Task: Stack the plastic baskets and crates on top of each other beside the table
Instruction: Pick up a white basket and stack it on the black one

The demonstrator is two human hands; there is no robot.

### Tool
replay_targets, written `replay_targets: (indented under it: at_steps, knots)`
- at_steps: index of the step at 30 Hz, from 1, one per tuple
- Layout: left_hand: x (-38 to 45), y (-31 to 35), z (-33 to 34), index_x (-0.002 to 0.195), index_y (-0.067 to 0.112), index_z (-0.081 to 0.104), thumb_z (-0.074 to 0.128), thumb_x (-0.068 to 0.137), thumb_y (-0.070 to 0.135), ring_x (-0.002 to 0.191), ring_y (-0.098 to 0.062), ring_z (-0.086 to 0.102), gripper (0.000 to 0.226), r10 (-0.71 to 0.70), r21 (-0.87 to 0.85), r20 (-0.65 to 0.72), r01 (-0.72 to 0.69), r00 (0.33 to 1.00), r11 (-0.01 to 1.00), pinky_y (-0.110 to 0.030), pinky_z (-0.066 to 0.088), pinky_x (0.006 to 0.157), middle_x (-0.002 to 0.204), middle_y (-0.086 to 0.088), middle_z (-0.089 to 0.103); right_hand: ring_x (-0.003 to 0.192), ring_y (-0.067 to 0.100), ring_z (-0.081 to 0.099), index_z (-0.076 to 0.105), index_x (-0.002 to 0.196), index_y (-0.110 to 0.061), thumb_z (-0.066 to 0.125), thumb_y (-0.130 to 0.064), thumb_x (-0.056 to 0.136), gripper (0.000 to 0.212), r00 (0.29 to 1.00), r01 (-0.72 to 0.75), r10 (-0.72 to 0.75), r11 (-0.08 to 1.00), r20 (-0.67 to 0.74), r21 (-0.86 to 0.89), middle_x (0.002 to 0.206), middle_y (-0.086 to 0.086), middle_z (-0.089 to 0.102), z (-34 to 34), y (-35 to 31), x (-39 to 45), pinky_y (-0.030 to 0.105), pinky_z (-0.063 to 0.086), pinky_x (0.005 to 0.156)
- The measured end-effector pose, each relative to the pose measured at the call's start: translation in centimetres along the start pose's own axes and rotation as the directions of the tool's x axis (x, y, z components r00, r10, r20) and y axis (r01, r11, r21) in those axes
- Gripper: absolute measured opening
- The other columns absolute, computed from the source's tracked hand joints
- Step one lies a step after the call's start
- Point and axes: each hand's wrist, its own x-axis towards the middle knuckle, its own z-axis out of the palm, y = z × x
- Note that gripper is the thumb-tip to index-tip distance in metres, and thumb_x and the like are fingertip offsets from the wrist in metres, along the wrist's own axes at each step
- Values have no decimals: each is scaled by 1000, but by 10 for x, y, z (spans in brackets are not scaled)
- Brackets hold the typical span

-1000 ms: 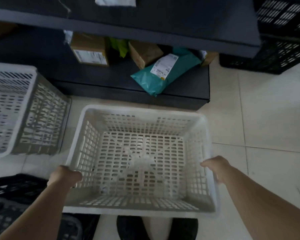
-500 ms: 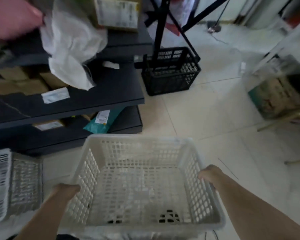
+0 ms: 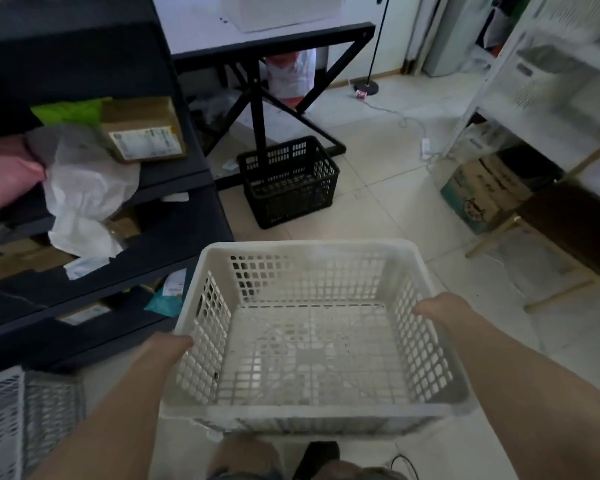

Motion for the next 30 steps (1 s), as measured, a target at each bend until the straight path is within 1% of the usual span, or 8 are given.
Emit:
replay_targets:
  at_steps: [4, 8, 11, 15, 17, 21, 25, 30]
  knots:
    - [-6, 47, 17, 128, -6, 50, 61, 87, 15, 114, -39, 55, 48, 26, 11, 54, -27, 998, 1000, -38, 46, 86, 126, -28, 54, 114, 36, 55, 55, 122, 8, 62, -16, 86, 44, 997, -38, 42, 998, -61, 54, 123, 23, 56, -36, 2, 23, 39, 47, 92]
    - [5, 86, 31, 127, -5, 49, 61, 85, 13, 103, -35, 56, 47, 11, 21, 114, -13, 993, 1000, -38, 47, 90, 114, -24, 56, 120, 36, 52, 49, 130, 5, 63, -21, 85, 54, 997, -62, 64, 997, -32, 55, 134, 22, 50, -61, -16, 55, 32, 43, 83]
    - [32, 122, 35, 127, -4, 49, 60, 84, 13, 109, -36, 57, 48, 25, 109, 142, -41, 990, 993, -43, 49, 96, 120, -24, 57, 118, 36, 53, 49, 129, 7, 62, -20, 86, 52, 997, -58, 61, 997, -49, 51, 132, 23, 52, -74, -46, 84, 31, 40, 80]
    - [72, 198, 41, 129, -7, 49, 54, 89, 10, 112, -38, 59, 44, 9, 279, 160, -54, 987, 959, -39, 52, 88, 127, -25, 56, 121, 36, 50, 46, 131, 7, 62, -23, 87, 56, 991, -43, 50, 997, -127, 59, 135, 22, 49, -103, -110, 132, 35, 43, 95]
    - [93, 234, 39, 126, -8, 51, 48, 91, 4, 110, -38, 60, 37, 60, 348, 154, -111, 986, 931, -41, 53, 87, 123, -25, 58, 122, 36, 48, 42, 133, 7, 59, -24, 88, 57, 981, -45, 57, 996, -187, 71, 136, 22, 48, -119, -143, 156, 37, 43, 96]
    - [137, 299, 26, 117, -5, 56, 49, 88, 0, 105, -37, 59, 30, 167, 367, 154, -213, 974, 906, -44, 54, 91, 118, -23, 58, 115, 36, 53, 47, 129, 4, 55, -28, 88, 53, 964, -73, 80, 997, -256, 37, 127, 22, 54, -144, -204, 201, 35, 45, 86]
    - [171, 372, 9, 116, -6, 56, 50, 87, 3, 101, -33, 58, 31, 172, 335, 150, -213, 974, 918, -38, 51, 88, 117, -22, 59, 112, 34, 55, 50, 126, 1, 52, -33, 88, 51, 973, -99, 103, 995, -208, 27, 125, 19, 56, -163, -259, 245, 32, 44, 82]
    - [218, 450, -7, 112, -5, 57, 46, 89, 2, 77, -27, 53, 26, 138, 278, 79, -154, 987, 948, -37, 53, 79, 87, -15, 54, 88, 29, 51, 52, 120, 4, 57, -28, 87, 46, 994, -37, 48, 994, -102, 105, 109, 18, 54, -179, -341, 317, 38, 46, 86]
